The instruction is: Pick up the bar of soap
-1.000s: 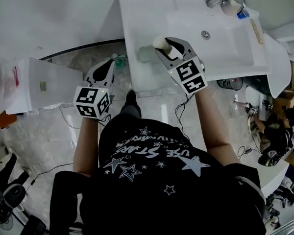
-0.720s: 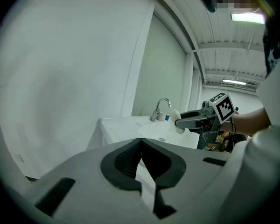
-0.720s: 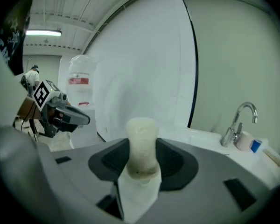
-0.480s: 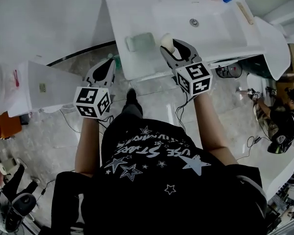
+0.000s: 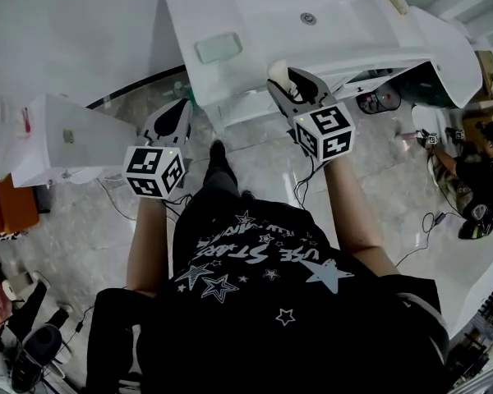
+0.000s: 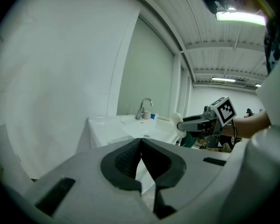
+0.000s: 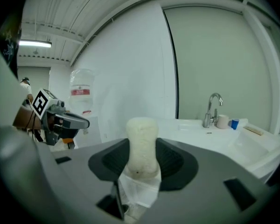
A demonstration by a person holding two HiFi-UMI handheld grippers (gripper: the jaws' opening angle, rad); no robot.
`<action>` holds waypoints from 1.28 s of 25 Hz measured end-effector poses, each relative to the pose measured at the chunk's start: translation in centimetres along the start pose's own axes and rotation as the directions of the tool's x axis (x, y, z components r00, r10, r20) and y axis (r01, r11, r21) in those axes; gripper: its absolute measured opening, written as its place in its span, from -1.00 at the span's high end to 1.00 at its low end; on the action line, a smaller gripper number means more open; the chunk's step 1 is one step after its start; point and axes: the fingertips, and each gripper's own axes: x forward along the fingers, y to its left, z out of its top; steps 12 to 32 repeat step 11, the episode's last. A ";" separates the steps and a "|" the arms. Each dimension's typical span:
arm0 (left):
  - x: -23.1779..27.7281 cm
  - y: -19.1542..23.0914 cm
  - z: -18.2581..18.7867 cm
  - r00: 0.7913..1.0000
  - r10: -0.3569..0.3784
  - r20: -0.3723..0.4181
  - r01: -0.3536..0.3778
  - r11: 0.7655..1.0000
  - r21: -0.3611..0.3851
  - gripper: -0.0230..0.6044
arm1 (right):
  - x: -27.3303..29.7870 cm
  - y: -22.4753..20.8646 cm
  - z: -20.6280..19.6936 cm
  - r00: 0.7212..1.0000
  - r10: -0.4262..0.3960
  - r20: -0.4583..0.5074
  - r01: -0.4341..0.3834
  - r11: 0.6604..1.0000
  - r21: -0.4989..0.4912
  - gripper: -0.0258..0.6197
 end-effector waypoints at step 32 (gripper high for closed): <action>-6.5 -7.8 -3.1 1.000 -0.019 -0.010 0.019 1.000 0.014 0.89 | -8.7 3.6 -3.3 1.000 -0.012 0.019 0.012 0.999 0.041 0.35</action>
